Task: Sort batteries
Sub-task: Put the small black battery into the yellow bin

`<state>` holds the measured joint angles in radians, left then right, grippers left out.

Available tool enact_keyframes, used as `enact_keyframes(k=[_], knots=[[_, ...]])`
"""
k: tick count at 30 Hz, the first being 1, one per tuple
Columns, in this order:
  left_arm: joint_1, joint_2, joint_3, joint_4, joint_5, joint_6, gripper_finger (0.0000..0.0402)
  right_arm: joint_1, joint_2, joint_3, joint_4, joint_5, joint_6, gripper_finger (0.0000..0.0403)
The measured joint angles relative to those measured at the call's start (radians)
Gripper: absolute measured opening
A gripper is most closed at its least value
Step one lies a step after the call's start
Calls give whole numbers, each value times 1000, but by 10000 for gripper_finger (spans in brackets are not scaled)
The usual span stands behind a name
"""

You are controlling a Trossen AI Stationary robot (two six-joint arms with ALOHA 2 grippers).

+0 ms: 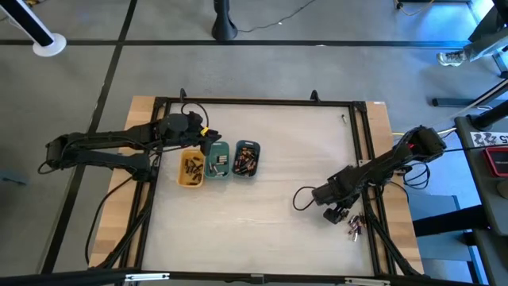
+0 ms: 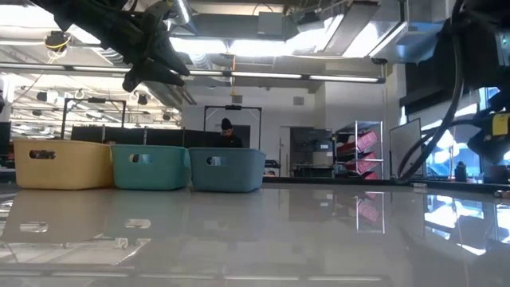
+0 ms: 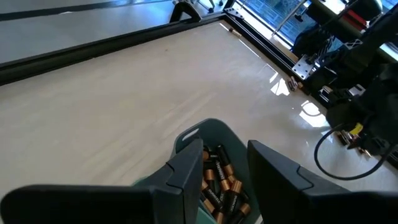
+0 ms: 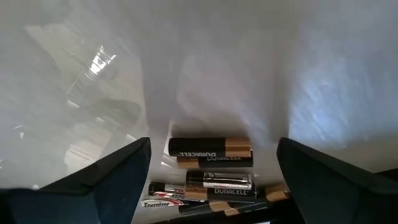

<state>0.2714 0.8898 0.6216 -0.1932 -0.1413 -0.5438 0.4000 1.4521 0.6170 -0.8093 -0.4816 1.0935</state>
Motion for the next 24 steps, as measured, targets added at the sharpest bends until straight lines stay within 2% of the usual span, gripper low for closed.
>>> enact_keyframes(k=[12,24], knots=[[14,0,0,0,-4,1,116,2,18,1,18,-25,30,344],[14,0,0,0,-4,27,116,105,57,6,32,-5,155,248]])
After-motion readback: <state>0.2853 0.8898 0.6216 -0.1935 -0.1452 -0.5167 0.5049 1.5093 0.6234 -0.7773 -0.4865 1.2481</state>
